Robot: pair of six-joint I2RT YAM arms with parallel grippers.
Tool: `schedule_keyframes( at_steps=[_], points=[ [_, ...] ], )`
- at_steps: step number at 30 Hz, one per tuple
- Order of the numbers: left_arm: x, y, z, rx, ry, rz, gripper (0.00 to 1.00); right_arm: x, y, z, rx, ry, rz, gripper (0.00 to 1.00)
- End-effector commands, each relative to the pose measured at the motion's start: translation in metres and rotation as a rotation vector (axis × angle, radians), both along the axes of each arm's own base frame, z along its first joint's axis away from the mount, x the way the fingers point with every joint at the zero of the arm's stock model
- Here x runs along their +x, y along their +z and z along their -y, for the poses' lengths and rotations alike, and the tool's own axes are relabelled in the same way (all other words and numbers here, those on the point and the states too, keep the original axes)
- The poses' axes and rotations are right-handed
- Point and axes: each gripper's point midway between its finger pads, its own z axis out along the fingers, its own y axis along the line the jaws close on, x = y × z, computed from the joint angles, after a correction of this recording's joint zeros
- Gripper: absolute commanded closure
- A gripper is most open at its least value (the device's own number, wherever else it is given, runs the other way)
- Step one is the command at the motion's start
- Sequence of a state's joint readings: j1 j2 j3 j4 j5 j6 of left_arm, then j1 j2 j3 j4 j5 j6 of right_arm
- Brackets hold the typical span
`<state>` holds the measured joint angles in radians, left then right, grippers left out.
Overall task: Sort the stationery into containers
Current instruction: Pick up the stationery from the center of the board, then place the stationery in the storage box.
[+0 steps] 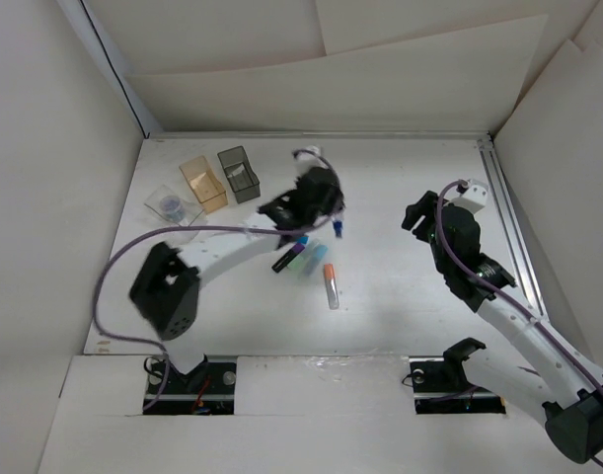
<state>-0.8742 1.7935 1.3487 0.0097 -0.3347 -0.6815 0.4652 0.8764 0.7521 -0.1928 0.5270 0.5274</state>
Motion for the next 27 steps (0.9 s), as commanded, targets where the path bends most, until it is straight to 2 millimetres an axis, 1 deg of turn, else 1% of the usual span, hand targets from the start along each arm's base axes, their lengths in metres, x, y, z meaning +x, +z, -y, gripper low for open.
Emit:
schedule_keyframes(
  at_steps=[1, 2, 3, 4, 5, 6, 8, 9, 10, 11, 12, 13, 14, 15, 16, 18, 19, 21, 22, 24, 25, 26, 27],
  points=[
    [0.045, 0.108, -0.103, -0.158, 0.210, 0.187, 0.89, 0.004, 0.016, -0.004, 0.029, 0.020, 0.063, 0.31],
    [0.060, 0.125, -0.151, -0.174, 0.309, 0.224, 0.89, 0.004, 0.016, -0.004, 0.029, 0.020, 0.063, 0.31],
    [0.063, 0.114, -0.183, -0.128, 0.381, 0.211, 0.89, 0.004, 0.014, -0.006, 0.032, 0.029, 0.064, 0.31],
    [0.069, 0.115, -0.209, -0.122, 0.439, 0.218, 0.88, 0.004, 0.014, -0.006, 0.032, 0.029, 0.064, 0.31],
    [0.077, 0.121, -0.257, -0.128, 0.532, 0.234, 0.88, 0.005, 0.016, -0.006, 0.036, 0.029, 0.072, 0.31],
    [0.077, 0.109, -0.280, -0.115, 0.569, 0.213, 0.88, 0.004, 0.011, -0.008, 0.034, 0.040, 0.061, 0.31],
    [0.080, 0.100, -0.321, -0.109, 0.660, 0.201, 0.88, 0.005, 0.013, -0.008, 0.039, 0.040, 0.071, 0.31],
    [0.081, 0.095, -0.353, -0.081, 0.723, 0.199, 0.88, 0.003, 0.009, -0.011, 0.035, 0.049, 0.062, 0.31],
    [0.080, 0.093, -0.370, -0.051, 0.764, 0.197, 0.88, 0.003, 0.009, -0.013, 0.037, 0.058, 0.061, 0.31],
    [0.078, 0.086, -0.389, 0.001, 0.812, 0.183, 0.88, 0.002, 0.011, -0.014, 0.043, 0.066, 0.068, 0.31],
    [0.077, 0.085, -0.399, 0.019, 0.828, 0.184, 0.88, 0.002, 0.007, -0.014, 0.043, 0.067, 0.067, 0.31],
    [0.077, 0.079, -0.418, 0.054, 0.874, 0.173, 0.88, 0.000, 0.011, -0.015, 0.050, 0.077, 0.077, 0.31],
    [0.076, 0.073, -0.423, 0.084, 0.891, 0.169, 0.88, 0.000, 0.007, -0.015, 0.047, 0.077, 0.069, 0.31],
    [0.073, 0.073, -0.437, 0.123, 0.938, 0.180, 0.88, -0.002, 0.010, -0.016, 0.054, 0.087, 0.077, 0.31],
    [0.071, 0.067, -0.444, 0.180, 0.948, 0.174, 0.88, -0.001, 0.012, -0.016, 0.057, 0.087, 0.085, 0.31],
    [0.069, 0.064, -0.455, 0.237, 0.988, 0.188, 0.88, -0.001, 0.012, -0.018, 0.060, 0.096, 0.084, 0.31],
    [0.068, 0.051, -0.458, 0.286, 0.990, 0.159, 0.88, -0.001, 0.012, -0.018, 0.060, 0.096, 0.084, 0.31],
    [0.067, 0.045, -0.465, 0.334, 1.013, 0.147, 0.88, -0.001, 0.012, -0.019, 0.062, 0.105, 0.083, 0.31],
    [0.069, 0.045, -0.467, 0.351, 1.016, 0.144, 0.88, -0.001, 0.012, -0.019, 0.062, 0.105, 0.083, 0.31],
    [0.072, 0.035, -0.471, 0.398, 1.018, 0.119, 0.88, -0.003, 0.015, -0.019, 0.066, 0.105, 0.093, 0.31],
    [0.074, 0.037, -0.475, 0.406, 1.041, 0.127, 0.88, -0.002, 0.017, -0.019, 0.070, 0.105, 0.101, 0.31],
    [0.073, 0.034, -0.477, 0.430, 1.047, 0.117, 0.88, -0.003, 0.013, -0.019, 0.066, 0.105, 0.093, 0.31],
    [0.073, 0.032, -0.480, 0.439, 1.062, 0.118, 0.88, -0.003, 0.012, -0.020, 0.059, 0.116, 0.092, 0.31]
  ],
)
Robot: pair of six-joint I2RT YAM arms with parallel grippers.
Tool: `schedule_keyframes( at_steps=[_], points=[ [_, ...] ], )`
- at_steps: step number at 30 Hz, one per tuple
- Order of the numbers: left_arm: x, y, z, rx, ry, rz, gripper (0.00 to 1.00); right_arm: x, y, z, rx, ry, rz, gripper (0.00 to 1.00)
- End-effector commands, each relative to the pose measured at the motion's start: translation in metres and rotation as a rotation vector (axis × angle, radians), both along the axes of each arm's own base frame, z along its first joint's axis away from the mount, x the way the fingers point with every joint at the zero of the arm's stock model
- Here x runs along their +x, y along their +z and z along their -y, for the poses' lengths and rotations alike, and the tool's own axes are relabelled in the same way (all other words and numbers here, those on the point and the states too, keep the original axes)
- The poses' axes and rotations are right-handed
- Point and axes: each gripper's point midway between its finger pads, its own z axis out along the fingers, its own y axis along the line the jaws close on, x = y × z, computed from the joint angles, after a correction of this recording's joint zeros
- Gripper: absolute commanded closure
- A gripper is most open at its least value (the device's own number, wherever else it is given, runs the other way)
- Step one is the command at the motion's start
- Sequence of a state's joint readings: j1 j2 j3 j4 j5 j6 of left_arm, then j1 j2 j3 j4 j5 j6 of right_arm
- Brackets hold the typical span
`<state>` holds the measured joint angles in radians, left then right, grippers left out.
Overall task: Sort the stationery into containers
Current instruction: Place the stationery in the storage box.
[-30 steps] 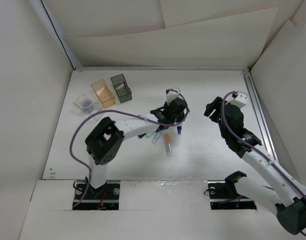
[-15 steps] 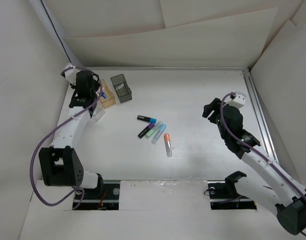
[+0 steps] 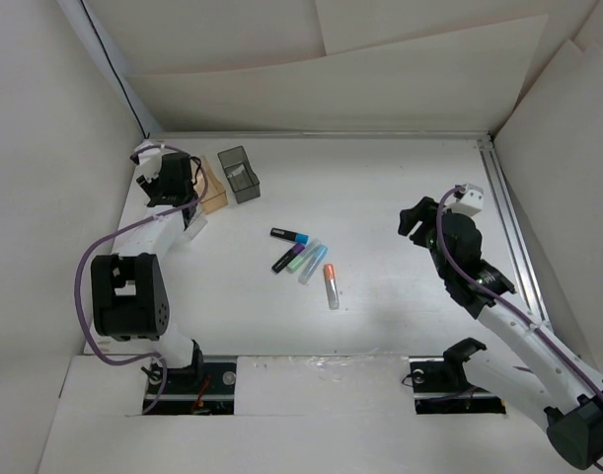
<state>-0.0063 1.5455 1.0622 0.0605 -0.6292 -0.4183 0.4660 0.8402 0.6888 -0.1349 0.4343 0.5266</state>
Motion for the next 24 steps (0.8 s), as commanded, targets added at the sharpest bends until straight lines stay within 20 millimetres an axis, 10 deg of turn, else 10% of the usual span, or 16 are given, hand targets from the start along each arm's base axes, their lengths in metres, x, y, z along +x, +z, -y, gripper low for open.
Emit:
schedule_keyframes(
  at_steps=[1, 24],
  points=[
    [0.006, 0.029, -0.019, 0.110, 0.068, 0.047, 0.88, 0.002, 0.020, -0.005, 0.025, 0.026, 0.076, 0.31],
    [0.027, 0.007, -0.027, 0.277, 0.167, -0.045, 0.88, 0.003, 0.018, -0.016, 0.021, 0.065, 0.074, 0.31]
  ],
)
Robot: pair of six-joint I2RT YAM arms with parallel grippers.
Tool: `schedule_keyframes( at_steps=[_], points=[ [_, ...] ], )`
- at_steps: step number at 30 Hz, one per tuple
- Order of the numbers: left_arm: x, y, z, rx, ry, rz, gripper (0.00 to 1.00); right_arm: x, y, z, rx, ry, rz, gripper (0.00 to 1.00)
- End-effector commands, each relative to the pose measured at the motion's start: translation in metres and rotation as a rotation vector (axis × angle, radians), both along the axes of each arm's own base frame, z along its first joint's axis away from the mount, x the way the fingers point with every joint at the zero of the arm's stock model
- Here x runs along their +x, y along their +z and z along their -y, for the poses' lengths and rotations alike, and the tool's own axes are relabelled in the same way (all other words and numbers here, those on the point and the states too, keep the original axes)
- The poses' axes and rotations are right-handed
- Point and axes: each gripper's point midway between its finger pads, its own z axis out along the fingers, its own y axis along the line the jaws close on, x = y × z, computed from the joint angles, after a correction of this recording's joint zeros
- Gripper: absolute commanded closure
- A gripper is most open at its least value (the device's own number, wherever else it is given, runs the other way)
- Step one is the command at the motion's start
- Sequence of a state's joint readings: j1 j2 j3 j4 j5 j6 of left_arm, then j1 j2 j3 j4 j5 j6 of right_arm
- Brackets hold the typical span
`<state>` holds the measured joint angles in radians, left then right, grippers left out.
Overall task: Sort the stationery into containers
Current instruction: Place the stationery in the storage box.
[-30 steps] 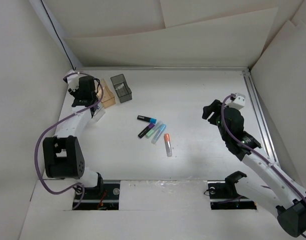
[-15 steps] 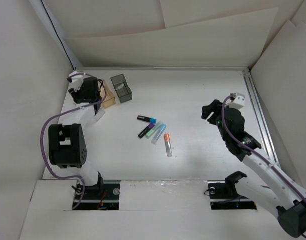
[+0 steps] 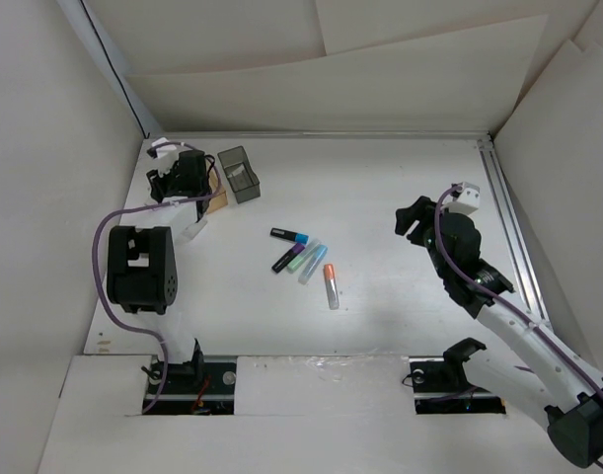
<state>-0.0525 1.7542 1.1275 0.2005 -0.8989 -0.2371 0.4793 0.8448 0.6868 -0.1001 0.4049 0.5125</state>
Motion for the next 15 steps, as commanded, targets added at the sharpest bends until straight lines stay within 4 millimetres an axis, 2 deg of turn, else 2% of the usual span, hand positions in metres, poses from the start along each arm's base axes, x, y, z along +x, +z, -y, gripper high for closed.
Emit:
schedule_keyframes(
  at_steps=[1, 3, 5, 10, 15],
  points=[
    [0.012, 0.026, -0.007, 0.031, 0.040, 0.088, 0.88, 0.002, 0.014, -0.006, 0.015, 0.020, 0.052, 0.31],
    [0.013, 0.028, -0.007, 0.030, 0.040, 0.102, 0.88, 0.003, 0.011, -0.006, 0.011, 0.020, 0.044, 0.31],
    [0.014, 0.020, -0.008, 0.042, 0.046, 0.079, 0.88, 0.003, 0.011, -0.006, 0.011, 0.020, 0.044, 0.31],
    [0.016, 0.014, -0.008, 0.048, 0.043, 0.065, 0.88, 0.003, 0.011, -0.006, 0.011, 0.020, 0.044, 0.31],
    [0.016, 0.012, -0.009, 0.053, 0.051, 0.065, 0.79, 0.003, 0.011, -0.006, 0.002, 0.022, 0.044, 0.31]
  ],
)
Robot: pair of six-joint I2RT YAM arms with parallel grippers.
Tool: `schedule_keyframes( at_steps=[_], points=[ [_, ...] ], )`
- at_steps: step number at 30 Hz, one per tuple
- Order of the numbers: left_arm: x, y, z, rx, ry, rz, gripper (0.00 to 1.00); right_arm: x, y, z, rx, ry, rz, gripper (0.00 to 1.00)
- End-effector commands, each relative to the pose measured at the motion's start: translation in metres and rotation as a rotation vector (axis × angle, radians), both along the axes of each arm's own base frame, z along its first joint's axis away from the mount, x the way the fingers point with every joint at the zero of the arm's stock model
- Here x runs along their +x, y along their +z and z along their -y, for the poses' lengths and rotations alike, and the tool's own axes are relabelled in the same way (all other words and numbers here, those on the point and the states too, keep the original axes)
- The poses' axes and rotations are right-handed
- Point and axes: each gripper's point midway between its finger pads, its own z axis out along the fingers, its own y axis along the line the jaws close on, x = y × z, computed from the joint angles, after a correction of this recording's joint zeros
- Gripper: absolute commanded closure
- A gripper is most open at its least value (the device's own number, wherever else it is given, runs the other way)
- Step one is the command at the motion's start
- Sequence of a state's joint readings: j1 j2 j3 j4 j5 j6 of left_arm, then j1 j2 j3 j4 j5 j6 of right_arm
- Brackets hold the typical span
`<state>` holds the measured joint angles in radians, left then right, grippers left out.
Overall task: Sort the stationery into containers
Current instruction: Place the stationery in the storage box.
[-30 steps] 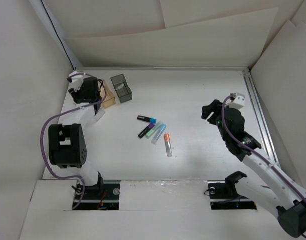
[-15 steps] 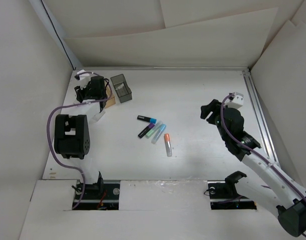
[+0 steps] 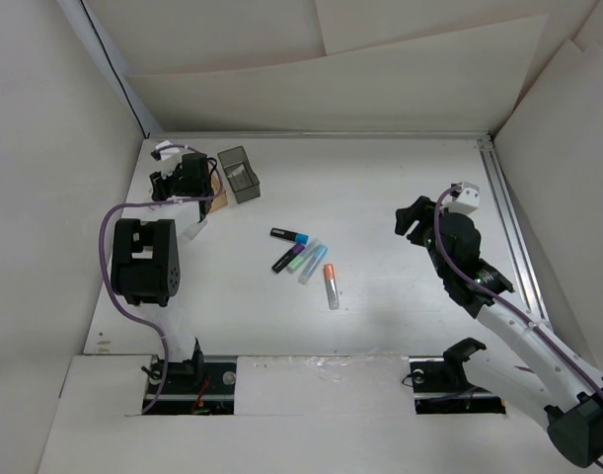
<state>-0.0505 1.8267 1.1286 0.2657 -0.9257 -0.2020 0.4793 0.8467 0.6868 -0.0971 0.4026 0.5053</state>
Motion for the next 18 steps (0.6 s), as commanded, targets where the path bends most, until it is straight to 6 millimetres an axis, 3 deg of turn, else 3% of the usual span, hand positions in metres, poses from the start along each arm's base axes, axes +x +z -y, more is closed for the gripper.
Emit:
schedule_keyframes(
  at_steps=[1, 11, 14, 16, 18],
  points=[
    [0.010, 0.031, -0.005, 0.021, 0.036, 0.098, 0.77, 0.003, 0.011, -0.005, 0.008, 0.019, 0.043, 0.31],
    [0.007, 0.035, -0.002, -0.008, 0.027, 0.106, 0.52, 0.003, 0.011, -0.005, 0.008, 0.019, 0.043, 0.31],
    [0.005, 0.041, -0.001, -0.019, 0.021, 0.119, 0.51, 0.003, 0.011, -0.005, 0.008, 0.019, 0.043, 0.31],
    [0.007, 0.052, 0.002, -0.033, -0.001, 0.147, 0.50, 0.003, 0.011, -0.007, 0.011, 0.029, 0.042, 0.31],
    [0.009, 0.077, 0.008, -0.064, -0.037, 0.204, 0.50, 0.003, 0.011, -0.007, 0.011, 0.029, 0.042, 0.31]
  ],
)
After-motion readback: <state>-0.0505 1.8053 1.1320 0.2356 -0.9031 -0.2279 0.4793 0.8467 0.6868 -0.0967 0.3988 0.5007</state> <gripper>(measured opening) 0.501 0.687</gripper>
